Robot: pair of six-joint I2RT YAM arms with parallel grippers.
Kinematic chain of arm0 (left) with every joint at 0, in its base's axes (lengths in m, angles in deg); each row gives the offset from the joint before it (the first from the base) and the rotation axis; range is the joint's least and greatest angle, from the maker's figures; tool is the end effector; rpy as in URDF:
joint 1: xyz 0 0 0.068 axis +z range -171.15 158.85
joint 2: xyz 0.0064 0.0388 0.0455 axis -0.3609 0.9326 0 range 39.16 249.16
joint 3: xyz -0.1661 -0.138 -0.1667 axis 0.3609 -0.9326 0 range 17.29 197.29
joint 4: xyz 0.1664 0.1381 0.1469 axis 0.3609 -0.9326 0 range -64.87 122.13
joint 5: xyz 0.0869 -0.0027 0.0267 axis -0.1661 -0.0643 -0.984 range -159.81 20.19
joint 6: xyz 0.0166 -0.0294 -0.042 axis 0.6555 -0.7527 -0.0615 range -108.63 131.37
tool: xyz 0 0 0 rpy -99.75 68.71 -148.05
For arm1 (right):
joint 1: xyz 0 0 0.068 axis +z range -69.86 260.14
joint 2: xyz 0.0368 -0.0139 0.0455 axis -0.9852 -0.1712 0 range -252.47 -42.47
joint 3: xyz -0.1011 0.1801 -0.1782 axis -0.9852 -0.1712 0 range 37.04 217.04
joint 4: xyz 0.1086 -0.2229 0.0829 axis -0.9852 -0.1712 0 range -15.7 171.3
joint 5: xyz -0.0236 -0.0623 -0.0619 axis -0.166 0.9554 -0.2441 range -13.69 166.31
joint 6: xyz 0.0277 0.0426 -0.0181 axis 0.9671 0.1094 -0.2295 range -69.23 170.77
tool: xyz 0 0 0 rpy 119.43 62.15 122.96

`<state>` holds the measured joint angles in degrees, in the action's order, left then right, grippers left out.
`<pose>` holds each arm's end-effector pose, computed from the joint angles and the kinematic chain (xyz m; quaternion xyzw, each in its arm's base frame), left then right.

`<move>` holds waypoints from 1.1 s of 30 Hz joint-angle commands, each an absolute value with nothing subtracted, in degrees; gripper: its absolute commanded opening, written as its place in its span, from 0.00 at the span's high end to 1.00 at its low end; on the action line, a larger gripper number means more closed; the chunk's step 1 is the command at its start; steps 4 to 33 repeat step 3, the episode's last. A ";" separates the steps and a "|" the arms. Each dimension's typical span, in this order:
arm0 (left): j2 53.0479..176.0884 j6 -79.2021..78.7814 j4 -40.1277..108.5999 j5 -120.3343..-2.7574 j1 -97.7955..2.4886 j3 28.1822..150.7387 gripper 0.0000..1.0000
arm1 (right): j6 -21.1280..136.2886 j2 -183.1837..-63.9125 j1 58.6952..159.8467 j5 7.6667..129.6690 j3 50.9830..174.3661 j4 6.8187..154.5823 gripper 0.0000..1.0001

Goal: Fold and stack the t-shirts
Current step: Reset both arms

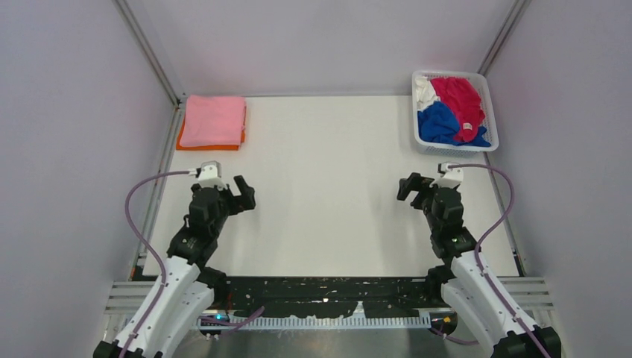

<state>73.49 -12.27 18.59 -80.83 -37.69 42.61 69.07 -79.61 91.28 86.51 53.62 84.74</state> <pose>0.1496 -0.0373 0.2415 -0.1045 0.8230 -0.1148 0.5464 0.1624 0.0255 0.2109 0.1028 0.7964 0.0812 0.5904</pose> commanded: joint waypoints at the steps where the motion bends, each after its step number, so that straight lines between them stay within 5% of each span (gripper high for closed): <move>1: 74.44 -12.86 21.80 -83.77 -37.85 44.87 0.00 | 67.97 -78.84 91.32 87.89 53.15 92.98 0.05; 33: 74.72 -13.14 21.83 -83.83 -37.85 44.84 0.00 | 68.07 -78.42 91.40 87.90 52.74 93.66 0.05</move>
